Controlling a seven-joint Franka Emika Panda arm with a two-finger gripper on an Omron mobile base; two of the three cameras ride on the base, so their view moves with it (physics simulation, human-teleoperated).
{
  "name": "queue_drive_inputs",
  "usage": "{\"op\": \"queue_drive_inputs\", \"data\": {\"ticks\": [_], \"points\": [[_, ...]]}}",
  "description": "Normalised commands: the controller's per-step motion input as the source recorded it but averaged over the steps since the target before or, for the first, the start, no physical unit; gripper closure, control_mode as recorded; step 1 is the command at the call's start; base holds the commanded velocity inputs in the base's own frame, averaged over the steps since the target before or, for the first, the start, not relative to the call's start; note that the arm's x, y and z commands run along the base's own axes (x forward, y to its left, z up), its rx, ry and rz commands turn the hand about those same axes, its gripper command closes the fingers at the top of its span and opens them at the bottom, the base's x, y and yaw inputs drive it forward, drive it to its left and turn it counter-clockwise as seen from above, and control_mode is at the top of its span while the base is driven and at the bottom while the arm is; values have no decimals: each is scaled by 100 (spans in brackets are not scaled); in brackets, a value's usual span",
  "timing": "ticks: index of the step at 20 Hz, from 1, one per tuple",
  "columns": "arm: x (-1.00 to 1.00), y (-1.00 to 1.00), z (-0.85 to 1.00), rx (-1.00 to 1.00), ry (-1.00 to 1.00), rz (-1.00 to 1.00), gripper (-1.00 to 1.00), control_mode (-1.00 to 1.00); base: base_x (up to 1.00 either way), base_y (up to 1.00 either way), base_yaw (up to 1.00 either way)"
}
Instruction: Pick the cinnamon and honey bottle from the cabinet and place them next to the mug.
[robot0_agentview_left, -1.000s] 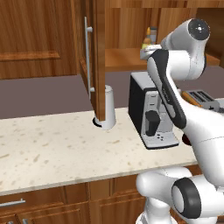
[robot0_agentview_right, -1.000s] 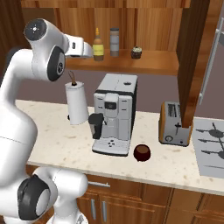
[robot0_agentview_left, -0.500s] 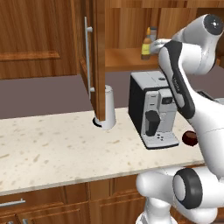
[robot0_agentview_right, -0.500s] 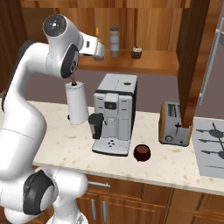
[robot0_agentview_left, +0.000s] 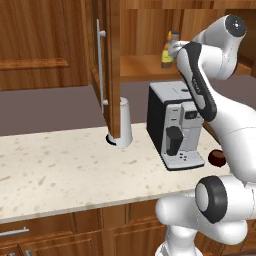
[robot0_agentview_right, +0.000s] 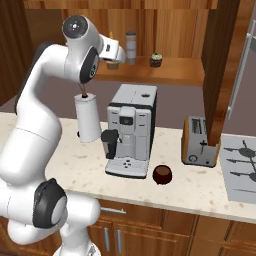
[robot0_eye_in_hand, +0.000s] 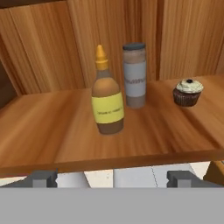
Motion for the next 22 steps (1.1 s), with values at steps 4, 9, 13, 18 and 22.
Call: {"op": "queue_drive_inputs", "data": {"ticks": [4,9,13,18,22], "points": [[45,0,-1,0,0,0,-100,-100,0,0,0],[47,3,-2,-1,3,0,-100,-100,0,0,0],[32,1,-7,-2,5,0,-100,-100,0,0,0],[21,4,-12,-3,3,0,-100,-100,0,0,0],[18,2,-2,-1,1,0,-100,-100,0,0,0]]}}
